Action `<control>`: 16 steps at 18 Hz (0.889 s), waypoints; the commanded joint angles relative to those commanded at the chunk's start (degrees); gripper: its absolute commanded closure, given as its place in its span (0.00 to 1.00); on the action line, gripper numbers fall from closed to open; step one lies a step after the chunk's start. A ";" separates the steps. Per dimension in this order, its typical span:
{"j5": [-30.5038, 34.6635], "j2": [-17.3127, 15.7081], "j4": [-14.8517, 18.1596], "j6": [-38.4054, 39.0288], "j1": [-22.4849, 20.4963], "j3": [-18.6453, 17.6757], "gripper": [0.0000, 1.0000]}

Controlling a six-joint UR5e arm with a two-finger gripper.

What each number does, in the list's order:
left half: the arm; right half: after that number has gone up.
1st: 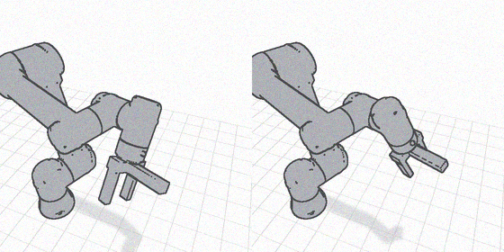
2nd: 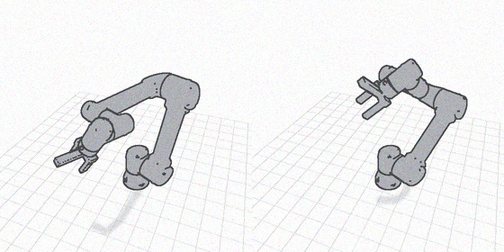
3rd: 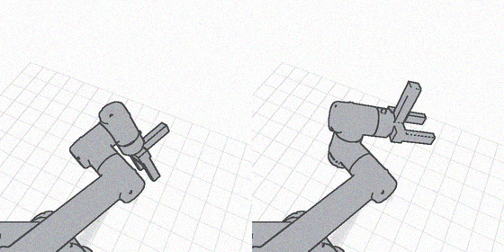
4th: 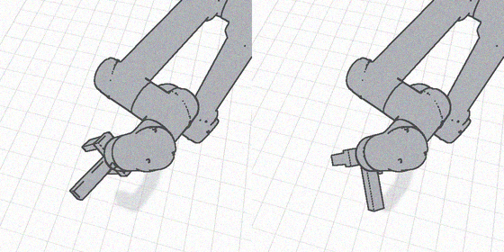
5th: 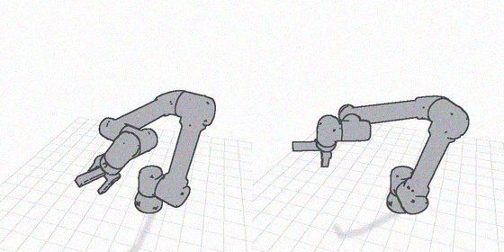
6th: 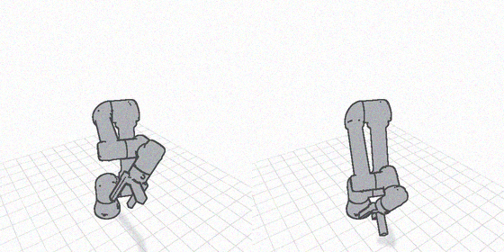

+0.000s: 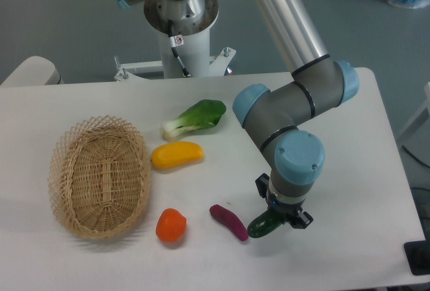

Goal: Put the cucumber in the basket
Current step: 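Lift the green cucumber held in the gripper off the table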

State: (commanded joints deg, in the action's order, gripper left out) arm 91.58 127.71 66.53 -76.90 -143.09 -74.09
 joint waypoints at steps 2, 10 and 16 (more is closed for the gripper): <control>0.00 0.00 0.00 0.00 0.00 -0.09 0.86; -0.17 -0.44 0.09 0.44 0.26 -0.53 0.87; -0.88 -2.81 0.09 2.37 1.66 -4.30 0.89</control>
State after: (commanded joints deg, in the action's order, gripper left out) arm 90.70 124.90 66.62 -74.53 -141.42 -78.39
